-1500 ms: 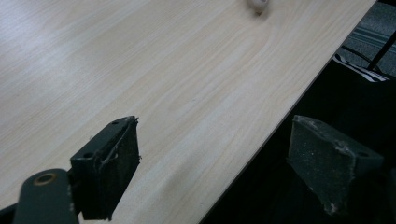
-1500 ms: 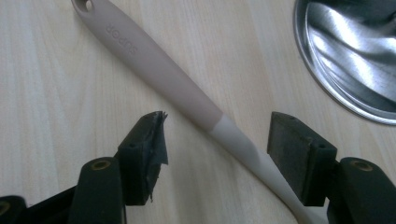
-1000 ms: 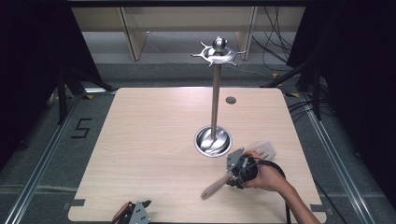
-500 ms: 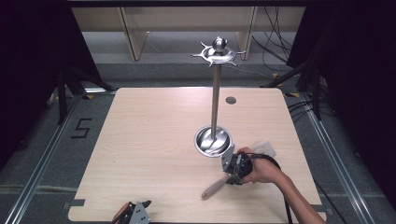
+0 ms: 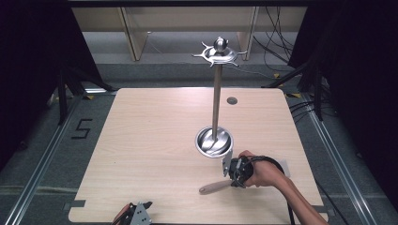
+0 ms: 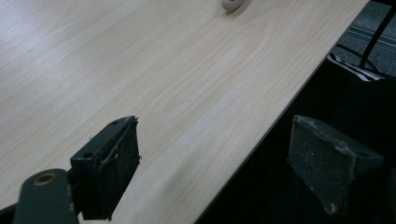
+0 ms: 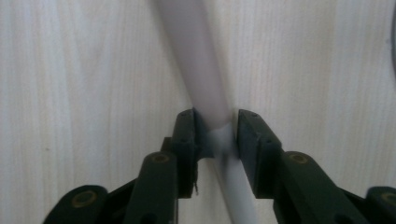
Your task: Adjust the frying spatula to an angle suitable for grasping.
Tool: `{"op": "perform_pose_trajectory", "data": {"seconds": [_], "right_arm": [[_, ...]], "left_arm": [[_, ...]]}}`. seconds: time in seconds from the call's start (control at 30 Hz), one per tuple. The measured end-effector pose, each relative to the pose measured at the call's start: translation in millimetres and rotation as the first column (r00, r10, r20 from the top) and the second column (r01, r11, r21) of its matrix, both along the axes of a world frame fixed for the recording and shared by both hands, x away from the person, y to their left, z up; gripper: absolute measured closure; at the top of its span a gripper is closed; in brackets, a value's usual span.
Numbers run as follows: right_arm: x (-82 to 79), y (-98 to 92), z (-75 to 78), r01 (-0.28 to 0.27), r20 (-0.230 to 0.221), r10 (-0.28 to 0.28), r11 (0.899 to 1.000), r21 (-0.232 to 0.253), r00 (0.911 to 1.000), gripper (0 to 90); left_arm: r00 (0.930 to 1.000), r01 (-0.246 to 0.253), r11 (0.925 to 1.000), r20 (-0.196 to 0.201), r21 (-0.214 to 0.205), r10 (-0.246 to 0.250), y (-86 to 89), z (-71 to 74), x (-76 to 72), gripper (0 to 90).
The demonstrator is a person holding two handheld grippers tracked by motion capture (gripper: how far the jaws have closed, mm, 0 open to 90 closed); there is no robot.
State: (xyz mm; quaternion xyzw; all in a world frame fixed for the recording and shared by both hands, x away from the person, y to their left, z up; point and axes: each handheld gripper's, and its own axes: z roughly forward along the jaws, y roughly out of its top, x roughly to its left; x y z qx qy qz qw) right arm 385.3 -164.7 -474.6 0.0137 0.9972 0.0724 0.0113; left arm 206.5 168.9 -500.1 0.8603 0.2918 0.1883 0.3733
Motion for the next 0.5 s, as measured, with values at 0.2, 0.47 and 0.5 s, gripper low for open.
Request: {"op": "perform_pose_trajectory", "data": {"seconds": [0.2,0.47,0.5], "right_arm": [[-0.9,2.2,-0.6,-0.058,0.001,0.058,0.998,-0.006,0.9983,76.5],[-5.6,-0.2,1.2,-0.035,0.036,0.036,0.999,-0.034,0.9987,76.7],[-5.3,-1.7,1.3,-0.052,0.053,0.053,0.998,-0.018,0.9971,76.7]], "left_arm": [[1.0,0.0,0.9999,0.005,0.012,0.0,0.0,0.1,0.1,15.8],[1.0,-0.002,1.0,-0.001,-0.002,0.002,-0.1,-0.2,-0.6,15.8],[0.9999,0.011,0.9998,0.008,0.013,-0.011,0.9,1.2,0.2,15.8]]}}
